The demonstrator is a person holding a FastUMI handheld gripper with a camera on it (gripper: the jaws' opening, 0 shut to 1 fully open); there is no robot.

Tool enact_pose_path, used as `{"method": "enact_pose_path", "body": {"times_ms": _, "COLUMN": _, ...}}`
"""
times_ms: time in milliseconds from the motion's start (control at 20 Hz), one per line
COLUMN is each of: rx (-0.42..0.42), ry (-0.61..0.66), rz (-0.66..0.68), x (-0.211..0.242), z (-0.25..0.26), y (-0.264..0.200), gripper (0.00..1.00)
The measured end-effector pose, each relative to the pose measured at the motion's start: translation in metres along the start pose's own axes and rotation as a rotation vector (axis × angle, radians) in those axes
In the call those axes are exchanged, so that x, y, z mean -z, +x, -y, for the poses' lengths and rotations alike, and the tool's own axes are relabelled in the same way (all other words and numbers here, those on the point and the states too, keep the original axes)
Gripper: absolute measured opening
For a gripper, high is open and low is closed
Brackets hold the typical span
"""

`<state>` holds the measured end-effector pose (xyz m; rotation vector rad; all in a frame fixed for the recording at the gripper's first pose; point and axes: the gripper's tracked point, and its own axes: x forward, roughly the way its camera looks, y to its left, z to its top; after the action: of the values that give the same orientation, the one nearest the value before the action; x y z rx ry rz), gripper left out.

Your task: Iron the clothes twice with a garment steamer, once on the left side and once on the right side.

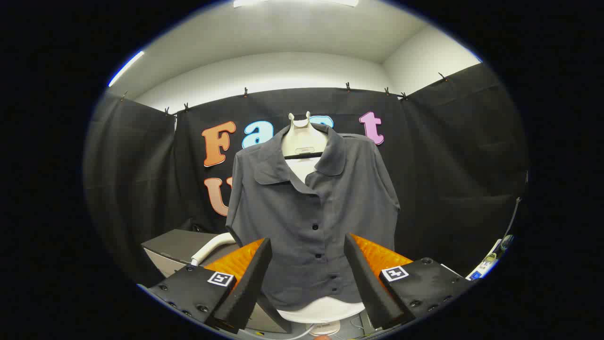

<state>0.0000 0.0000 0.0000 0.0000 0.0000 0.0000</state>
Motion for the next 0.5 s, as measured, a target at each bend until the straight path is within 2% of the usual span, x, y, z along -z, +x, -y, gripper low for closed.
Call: {"method": "enact_pose_path", "body": {"times_ms": 500, "rx": 0.009, "ry": -0.03, "rz": -0.004, "x": -0.008, "z": -0.015, "y": -0.01, "gripper": 0.98}}
